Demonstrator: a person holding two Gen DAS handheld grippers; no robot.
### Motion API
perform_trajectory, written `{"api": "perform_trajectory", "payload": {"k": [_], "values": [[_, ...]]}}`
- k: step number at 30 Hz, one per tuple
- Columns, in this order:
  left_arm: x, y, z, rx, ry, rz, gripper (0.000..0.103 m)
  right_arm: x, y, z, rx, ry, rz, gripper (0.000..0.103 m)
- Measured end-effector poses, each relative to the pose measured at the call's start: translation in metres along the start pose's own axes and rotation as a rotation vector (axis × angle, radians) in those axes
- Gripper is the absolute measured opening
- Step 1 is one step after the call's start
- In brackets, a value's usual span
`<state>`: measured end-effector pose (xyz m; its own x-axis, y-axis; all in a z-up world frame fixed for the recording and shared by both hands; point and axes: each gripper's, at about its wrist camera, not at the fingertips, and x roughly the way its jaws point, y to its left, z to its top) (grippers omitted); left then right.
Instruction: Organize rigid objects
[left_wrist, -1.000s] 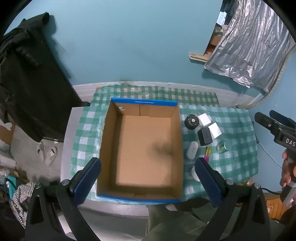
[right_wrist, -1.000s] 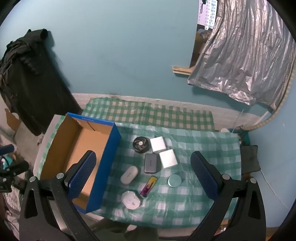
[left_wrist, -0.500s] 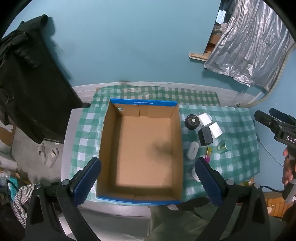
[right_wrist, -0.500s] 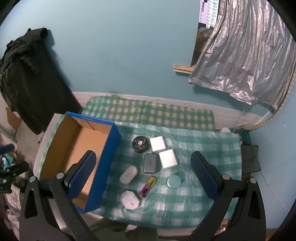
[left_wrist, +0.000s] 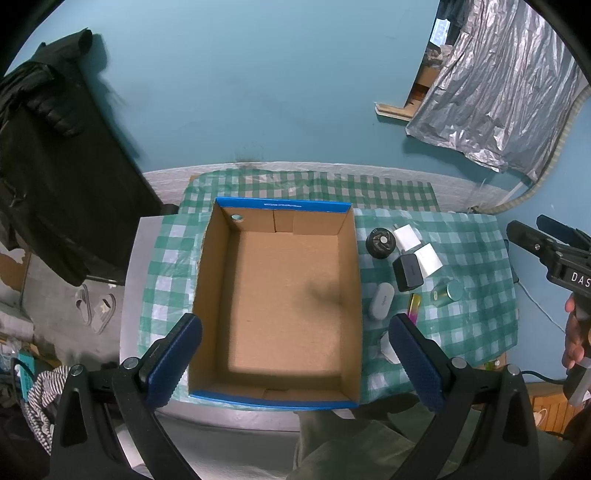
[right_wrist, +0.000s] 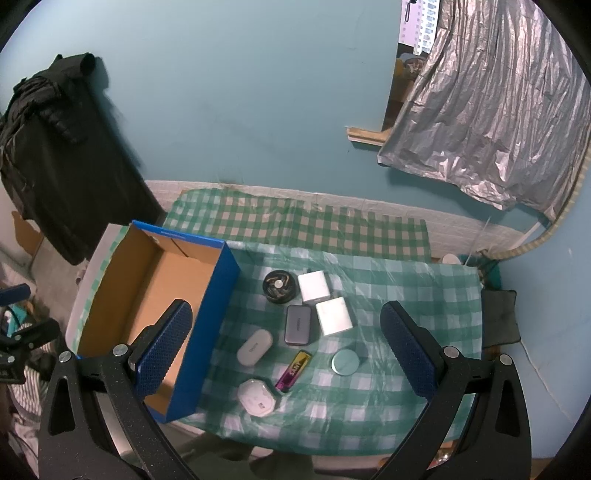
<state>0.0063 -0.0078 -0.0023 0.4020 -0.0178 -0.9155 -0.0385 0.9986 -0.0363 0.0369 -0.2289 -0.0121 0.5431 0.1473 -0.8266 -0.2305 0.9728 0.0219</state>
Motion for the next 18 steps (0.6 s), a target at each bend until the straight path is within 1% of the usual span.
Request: {"api": "perform_trajectory", "payload": {"k": [18], "values": [[0.0031,-0.0023,-0.0019,0.002,0.006,0.003,0.102,0.0007,-0.0009,0.0009,0.0,0.003,0.001,0.101]]}}
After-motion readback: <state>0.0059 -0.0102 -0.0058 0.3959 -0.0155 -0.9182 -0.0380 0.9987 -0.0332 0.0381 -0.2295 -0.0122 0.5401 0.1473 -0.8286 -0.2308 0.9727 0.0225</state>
